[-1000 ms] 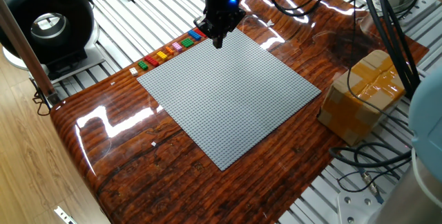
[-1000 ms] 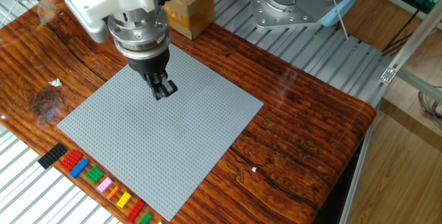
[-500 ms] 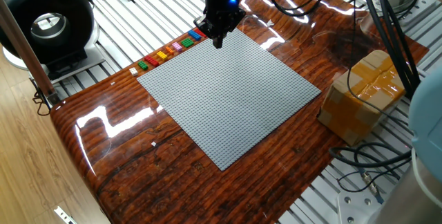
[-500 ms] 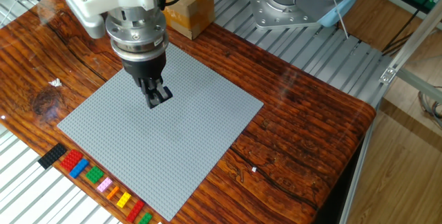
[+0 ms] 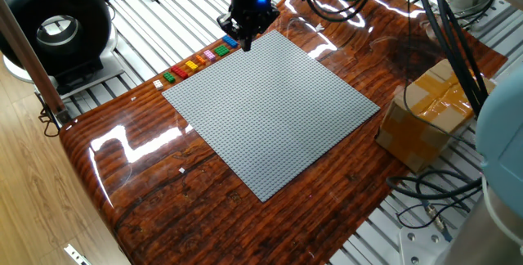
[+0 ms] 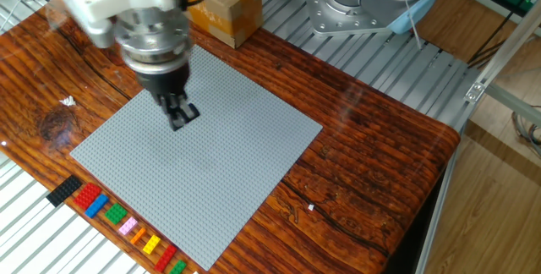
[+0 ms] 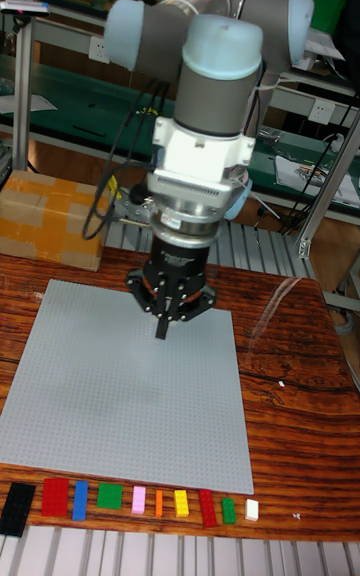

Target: Build with small Lego blocks

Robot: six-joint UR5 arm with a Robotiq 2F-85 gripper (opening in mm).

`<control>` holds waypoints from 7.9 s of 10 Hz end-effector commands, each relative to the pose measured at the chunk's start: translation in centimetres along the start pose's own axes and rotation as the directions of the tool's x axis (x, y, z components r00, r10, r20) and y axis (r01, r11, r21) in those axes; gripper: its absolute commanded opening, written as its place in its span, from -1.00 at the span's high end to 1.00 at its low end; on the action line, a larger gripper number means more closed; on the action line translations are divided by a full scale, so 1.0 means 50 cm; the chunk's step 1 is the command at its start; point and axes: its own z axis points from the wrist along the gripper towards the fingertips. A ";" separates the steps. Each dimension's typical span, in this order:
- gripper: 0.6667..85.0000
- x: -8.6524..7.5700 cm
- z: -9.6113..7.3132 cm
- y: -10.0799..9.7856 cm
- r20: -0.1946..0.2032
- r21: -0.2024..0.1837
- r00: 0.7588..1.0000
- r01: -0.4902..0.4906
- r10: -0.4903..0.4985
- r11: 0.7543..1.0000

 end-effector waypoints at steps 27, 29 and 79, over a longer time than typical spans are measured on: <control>0.99 -0.236 0.105 -0.107 -0.046 -0.001 0.998 0.044 -0.044 0.999; 0.99 -0.232 0.105 -0.109 -0.054 0.007 0.998 -0.035 0.036 0.999; 0.09 -0.393 0.305 -0.212 -0.008 -0.057 0.986 0.168 -0.168 0.984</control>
